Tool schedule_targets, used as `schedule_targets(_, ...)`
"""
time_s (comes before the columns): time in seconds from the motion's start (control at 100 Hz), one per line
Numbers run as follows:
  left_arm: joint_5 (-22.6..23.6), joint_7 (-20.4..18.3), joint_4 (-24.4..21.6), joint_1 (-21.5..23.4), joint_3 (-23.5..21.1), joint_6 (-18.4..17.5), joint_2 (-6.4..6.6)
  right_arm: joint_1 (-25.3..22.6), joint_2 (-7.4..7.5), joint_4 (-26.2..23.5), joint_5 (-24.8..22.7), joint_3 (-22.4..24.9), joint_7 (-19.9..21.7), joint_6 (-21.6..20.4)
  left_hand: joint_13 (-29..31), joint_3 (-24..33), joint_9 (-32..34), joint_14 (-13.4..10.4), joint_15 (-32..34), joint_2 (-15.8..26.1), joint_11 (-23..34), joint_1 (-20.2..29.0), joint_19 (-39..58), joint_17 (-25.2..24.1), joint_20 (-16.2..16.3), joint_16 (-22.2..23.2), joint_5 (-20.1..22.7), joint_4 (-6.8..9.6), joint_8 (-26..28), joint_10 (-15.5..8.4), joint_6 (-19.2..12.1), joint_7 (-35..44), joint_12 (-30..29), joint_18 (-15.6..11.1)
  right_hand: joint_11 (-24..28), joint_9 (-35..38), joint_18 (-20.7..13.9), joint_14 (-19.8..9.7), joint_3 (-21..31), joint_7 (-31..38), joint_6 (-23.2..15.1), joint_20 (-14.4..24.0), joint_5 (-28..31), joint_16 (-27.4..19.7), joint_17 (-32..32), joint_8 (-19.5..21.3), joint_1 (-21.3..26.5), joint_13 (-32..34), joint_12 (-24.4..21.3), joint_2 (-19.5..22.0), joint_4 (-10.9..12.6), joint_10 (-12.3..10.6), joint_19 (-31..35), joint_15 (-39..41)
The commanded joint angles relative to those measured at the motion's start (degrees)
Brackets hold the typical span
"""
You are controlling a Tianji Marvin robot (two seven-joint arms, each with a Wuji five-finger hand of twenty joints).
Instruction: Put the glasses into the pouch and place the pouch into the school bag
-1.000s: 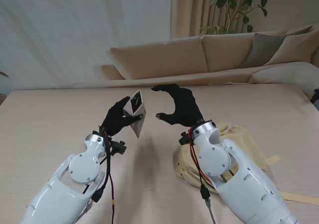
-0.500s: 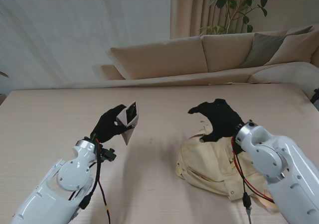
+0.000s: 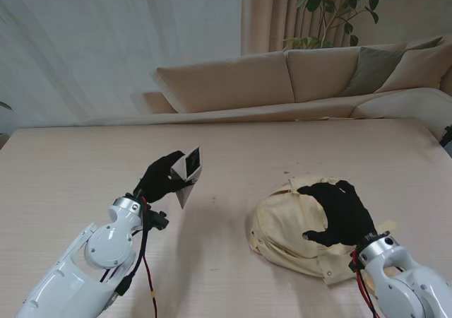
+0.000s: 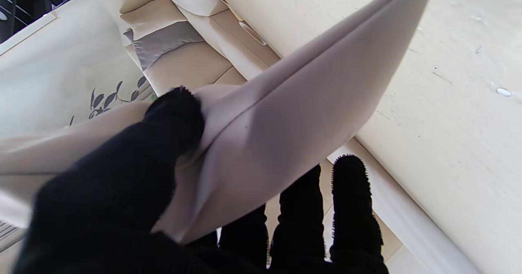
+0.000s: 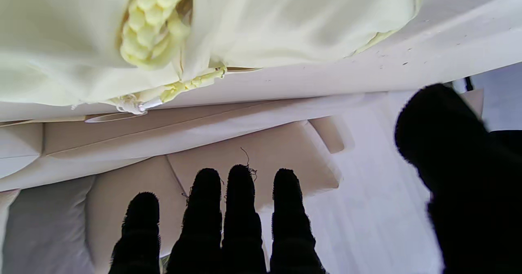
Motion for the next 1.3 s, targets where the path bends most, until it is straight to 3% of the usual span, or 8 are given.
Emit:
schedule_targets(0.0, -0.03, -0.23, 0.07, -0.32, 0.42, 0.34, -0.66, -1.31, -0.97, 0.02, -0.77, -1.43, 1.18, 1.40, 0.70, 2.34, 0.44, 0.21, 0.16, 4.72, 0.73, 0.74, 2.23, -0.38, 1.11, 0.92, 3.45, 2.82, 0.66, -0.27, -4.62, 6.88, 0.37, 0.17, 0.87, -0.29, -0.06, -0.14, 1.89, 0.70, 1.10, 1.98, -0.56, -0.26, 0.05, -0.89, -1.89, -0.78, 0.63, -2.27, -0.28, 1.26, -2.89, 0.76)
schedule_targets(0.19, 0.47, 1.81, 1.52, -1.45, 2.08, 1.31, -1.27, 1.34, -1.84, 4.91, -3.03, -9.41, -10.66, 8.98, 0.71, 2.31, 0.74, 0.20, 0.14, 4.68, 0.86, 0.76, 2.29, -0.38, 1.14, 0.92, 3.50, 2.86, 0.65, -0.24, -4.61, 6.87, 0.43, 0.17, 4.62, -1.96, -0.87, -0.56, 5.15, 4.22, 0.12, 4.08, -0.56, 0.76, 1.24, 0.60, -0.87, -1.78, 1.85, -5.16, -0.59, 0.36, -3.67, 3.41)
schedule_targets(0.29, 0.37, 2.18, 2.35, -1.70, 2.55, 1.40, -1.40, 2.52, -2.04, 6.28, -3.28, -11.93, -12.76, 11.85, 0.62, 2.26, 0.36, 0.22, 0.10, 4.76, 0.72, 0.76, 2.25, -0.45, 1.13, 0.91, 3.47, 2.79, 0.62, -0.28, -4.51, 6.83, 0.36, 0.13, 5.31, -3.42, -1.08, -1.03, 5.47, 4.81, 0.14, 4.53, -2.47, 1.04, 0.90, 0.74, -1.13, -2.53, 2.03, -4.85, -0.68, 0.04, -3.83, 4.02)
schedule_targets(0.56, -0.35, 0.91, 3.70, -1.99, 2.72, 1.29, -1.23, 0.20, -2.87, 5.21, 0.81, -14.27, -13.35, 14.72, 0.21, 2.13, -0.03, 0.35, -0.02, 4.77, 0.59, 1.18, 2.02, -1.10, 1.06, 0.87, 3.47, 2.66, 0.66, -0.16, -4.22, 6.81, 0.30, 0.02, 5.52, -3.53, -1.00, -0.61, 6.52, 5.42, 1.08, 5.01, -2.05, 1.03, 0.30, 0.17, -2.42, -2.68, 1.72, -6.12, -1.05, 0.95, -4.39, 4.25)
schedule_targets(0.73, -0.05, 0.70, 3.15, -1.48, 2.43, 1.22, -1.09, -0.27, -2.82, 4.18, 0.46, -15.89, -12.94, 16.79, 0.31, 2.09, 0.55, 0.21, -0.01, 4.73, 0.64, 1.09, 1.99, -1.12, 1.05, 0.84, 3.61, 2.70, 0.65, -0.13, -4.20, 6.75, 0.30, 0.03, 5.44, -3.37, -0.93, -0.55, 6.77, 5.21, 1.26, 5.14, -1.86, 0.98, 0.79, -0.11, -2.39, -2.51, 1.63, -6.63, -1.04, 1.05, -4.39, 4.19)
schedule_targets(0.95, 0.07, 0.72, 3.10, -1.26, 2.24, 0.75, -1.04, 3.94, -3.15, 8.32, -0.90, -20.20, -17.14, 21.72, 0.33, 2.15, 0.61, 0.25, -0.08, 4.70, 0.68, 1.04, 1.97, -1.18, 1.04, 0.79, 3.67, 2.73, 0.61, -0.15, -4.27, 6.66, 0.40, 0.04, 6.58, -2.27, -0.92, 0.04, 7.83, 6.25, 1.06, 5.00, -0.31, 1.74, 2.50, 0.17, -0.30, -1.32, 2.07, -7.65, -0.87, 1.37, -4.42, 5.79)
schedule_targets(1.12, -0.09, 0.89, 3.25, -1.51, 2.51, 0.94, -1.14, 5.09, -3.79, 9.33, 1.69, -21.17, -17.84, 23.13, 0.33, 2.18, 0.40, 0.15, -0.10, 4.61, 0.57, 1.07, 1.95, -1.25, 1.03, 0.77, 3.74, 2.75, 0.61, -0.18, -4.28, 6.68, 0.31, 0.03, 6.47, -2.27, -0.93, -0.04, 9.59, 5.92, 0.91, 4.83, -0.38, 1.81, 2.81, 0.05, -2.20, -1.08, 2.03, -10.55, -1.36, 1.26, -4.71, 5.86)
schedule_targets(1.29, -0.10, 0.86, 3.34, -1.53, 2.60, 0.82, -1.13, 5.95, -4.01, 10.37, 2.45, -22.43, -17.83, 25.29, 0.37, 2.22, 0.63, 0.27, -0.06, 4.61, 0.66, 1.08, 1.96, -1.30, 1.03, 0.78, 3.71, 2.73, 0.57, -0.14, -4.19, 6.66, 0.40, -0.01, 6.73, -1.94, -0.85, 0.19, 9.85, 6.18, 0.69, 4.64, 0.01, 1.96, 3.50, 0.17, 0.21, -0.66, 2.14, -10.67, -1.18, 1.35, -4.77, 6.15)
